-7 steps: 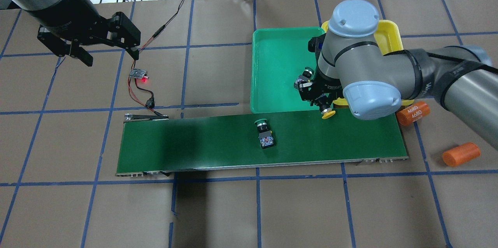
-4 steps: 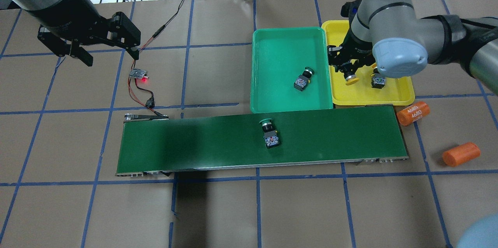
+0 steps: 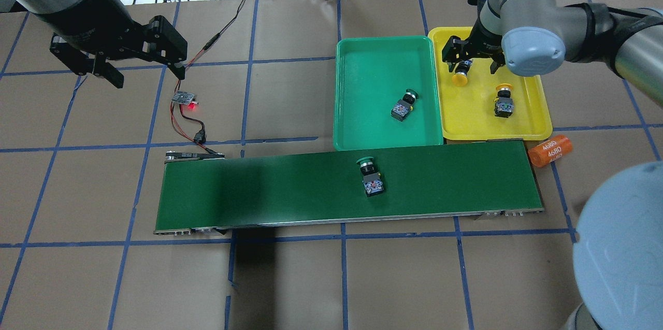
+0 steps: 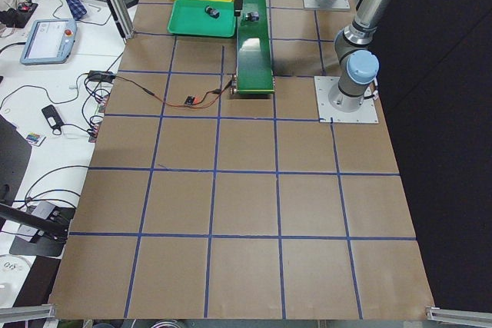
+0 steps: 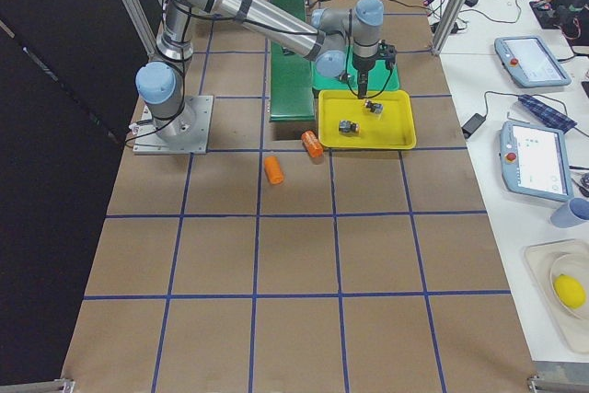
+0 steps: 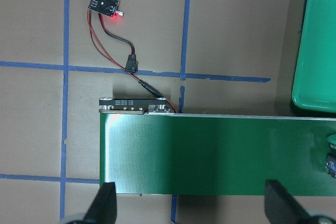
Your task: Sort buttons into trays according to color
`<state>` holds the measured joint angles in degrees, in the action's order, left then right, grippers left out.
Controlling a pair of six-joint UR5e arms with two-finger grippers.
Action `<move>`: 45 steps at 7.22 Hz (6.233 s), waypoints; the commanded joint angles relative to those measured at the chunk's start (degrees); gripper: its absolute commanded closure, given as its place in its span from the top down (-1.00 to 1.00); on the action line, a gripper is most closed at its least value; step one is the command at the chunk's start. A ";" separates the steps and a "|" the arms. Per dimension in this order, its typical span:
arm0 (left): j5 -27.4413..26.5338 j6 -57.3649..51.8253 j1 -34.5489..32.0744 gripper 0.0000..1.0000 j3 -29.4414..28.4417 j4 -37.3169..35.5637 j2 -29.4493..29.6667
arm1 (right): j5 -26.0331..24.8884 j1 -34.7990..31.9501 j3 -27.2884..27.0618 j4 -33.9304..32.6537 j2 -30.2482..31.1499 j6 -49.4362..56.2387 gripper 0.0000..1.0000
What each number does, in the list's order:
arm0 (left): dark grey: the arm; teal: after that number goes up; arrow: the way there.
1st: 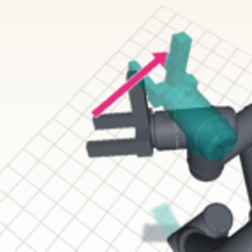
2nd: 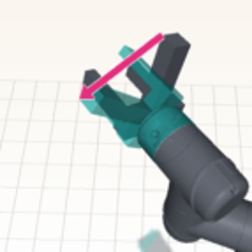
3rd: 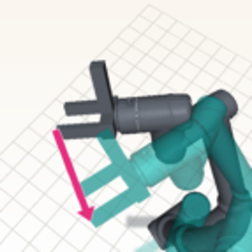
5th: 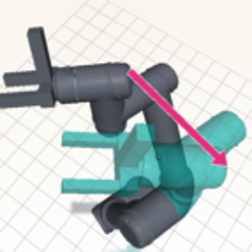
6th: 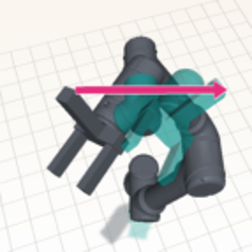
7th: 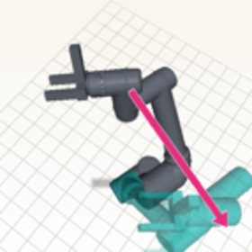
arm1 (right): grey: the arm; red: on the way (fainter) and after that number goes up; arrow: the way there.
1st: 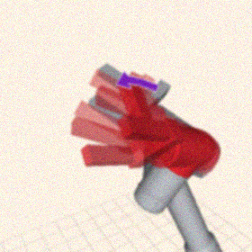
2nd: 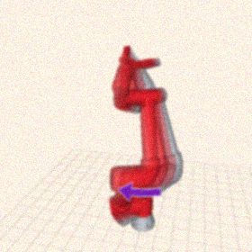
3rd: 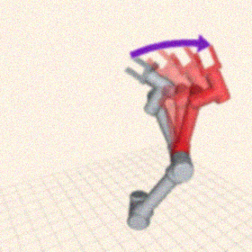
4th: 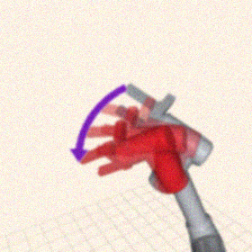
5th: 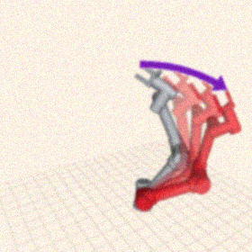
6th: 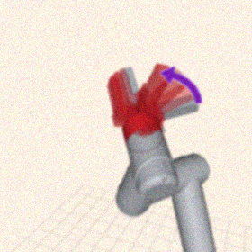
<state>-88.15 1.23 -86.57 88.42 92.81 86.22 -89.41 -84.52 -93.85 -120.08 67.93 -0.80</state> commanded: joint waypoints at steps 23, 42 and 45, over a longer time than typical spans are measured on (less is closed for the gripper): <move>0.09 -0.09 0.09 1.00 0.00 0.00 0.09 | -2.27 -13.30 -20.88 5.12 17.32 -6.23 -1.00; -0.53 0.44 0.09 1.00 -3.60 1.41 1.67 | 1.95 -2.35 -10.47 26.44 27.67 5.49 1.00; -0.09 0.44 0.09 1.00 -3.34 1.32 1.50 | 2.39 0.41 -9.24 26.82 30.92 5.91 1.00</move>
<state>-88.44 1.67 -86.49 84.90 94.14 87.84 -87.43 -84.58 -103.35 -93.88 96.97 5.39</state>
